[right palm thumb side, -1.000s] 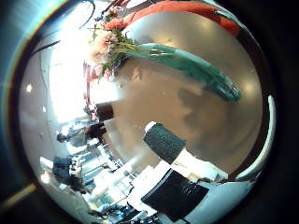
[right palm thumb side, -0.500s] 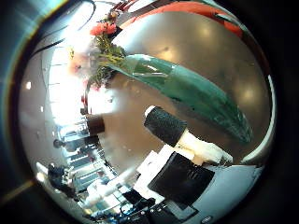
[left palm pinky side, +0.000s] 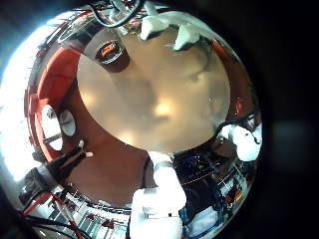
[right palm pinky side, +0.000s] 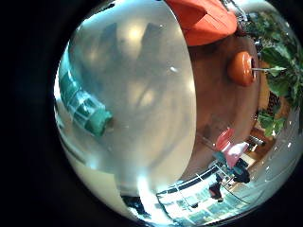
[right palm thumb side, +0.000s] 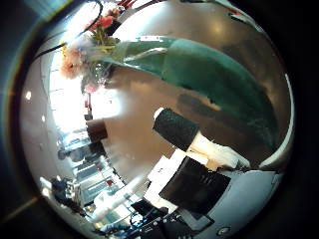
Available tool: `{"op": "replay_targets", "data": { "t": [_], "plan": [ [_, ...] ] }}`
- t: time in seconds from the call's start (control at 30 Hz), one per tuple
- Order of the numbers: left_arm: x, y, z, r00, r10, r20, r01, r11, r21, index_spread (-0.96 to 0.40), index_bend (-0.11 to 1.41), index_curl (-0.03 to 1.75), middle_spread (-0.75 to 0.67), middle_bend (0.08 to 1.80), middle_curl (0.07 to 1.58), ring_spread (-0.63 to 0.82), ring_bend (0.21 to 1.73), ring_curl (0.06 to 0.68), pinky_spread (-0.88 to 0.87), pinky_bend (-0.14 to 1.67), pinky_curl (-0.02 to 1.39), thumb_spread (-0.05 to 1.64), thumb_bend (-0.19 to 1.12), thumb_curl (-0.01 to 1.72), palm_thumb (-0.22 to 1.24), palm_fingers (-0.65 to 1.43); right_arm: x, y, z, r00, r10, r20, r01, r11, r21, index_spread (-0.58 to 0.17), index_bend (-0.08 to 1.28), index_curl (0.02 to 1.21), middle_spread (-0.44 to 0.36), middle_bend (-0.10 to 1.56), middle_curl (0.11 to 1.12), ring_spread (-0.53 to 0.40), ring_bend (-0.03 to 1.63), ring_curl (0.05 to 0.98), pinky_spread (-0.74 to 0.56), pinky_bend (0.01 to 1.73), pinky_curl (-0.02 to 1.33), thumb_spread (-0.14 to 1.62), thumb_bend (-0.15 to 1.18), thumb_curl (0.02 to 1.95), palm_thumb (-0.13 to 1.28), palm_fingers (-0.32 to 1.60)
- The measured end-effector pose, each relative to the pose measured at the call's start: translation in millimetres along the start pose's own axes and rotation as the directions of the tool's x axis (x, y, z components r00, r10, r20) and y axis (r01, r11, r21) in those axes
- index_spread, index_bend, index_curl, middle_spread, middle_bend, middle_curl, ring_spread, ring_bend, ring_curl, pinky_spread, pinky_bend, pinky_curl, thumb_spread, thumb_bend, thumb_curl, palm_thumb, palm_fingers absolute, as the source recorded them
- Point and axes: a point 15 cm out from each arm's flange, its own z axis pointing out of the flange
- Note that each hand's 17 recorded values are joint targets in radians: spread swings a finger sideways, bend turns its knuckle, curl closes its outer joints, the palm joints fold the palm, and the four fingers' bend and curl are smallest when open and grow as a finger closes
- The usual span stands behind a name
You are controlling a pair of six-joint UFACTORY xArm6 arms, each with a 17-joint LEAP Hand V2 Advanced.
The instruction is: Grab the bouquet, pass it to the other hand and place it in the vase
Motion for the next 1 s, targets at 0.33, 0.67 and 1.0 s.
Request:
{"op": "replay_targets", "data": {
  "t": [0.33,0.67,1.0],
  "plan": [
    [1,-1,1,1.000,0.001,-0.003,-0.001,1.000,-0.004,-0.01,0.19,0.40,0.32,0.19,0.34,0.51,0.46,0.188,0.50,0.19,0.27,1.17,-0.02,0.30,0.30,0.21,7,5,12,1.000,0.004,-0.014,-0.004,0.999,-0.035,-0.258,0.19,0.41,0.030,0.39,0.38,-0.048,0.73,0.243,0.27,0.36,0.14,1.10,-0.02,0.37,0.37,0.68],
    [2,-1,-4,1.000,-0.001,0.000,0.001,1.000,0.010,-0.01,0.19,0.40,0.32,0.19,0.34,0.51,0.46,0.189,0.50,0.19,0.27,1.17,-0.02,0.30,0.30,0.21,15,14,-17,1.000,0.016,-0.013,-0.016,1.000,-0.018,-0.260,0.19,0.42,0.018,0.41,0.39,-0.057,0.74,0.232,0.26,0.40,0.11,1.10,-0.02,0.38,0.37,0.67],
    [-5,11,-21,0.999,-0.013,0.047,0.008,0.995,0.098,0.06,0.11,0.27,0.45,0.18,0.32,0.57,0.57,0.224,0.55,0.33,0.33,1.02,-0.05,0.29,0.20,-0.04,-8,79,-108,1.000,-0.013,-0.006,0.013,0.999,-0.047,-0.322,0.16,0.37,0.020,0.34,0.37,0.023,0.65,0.202,0.35,0.47,0.13,1.10,-0.03,0.36,0.31,0.36]
  ]
}}
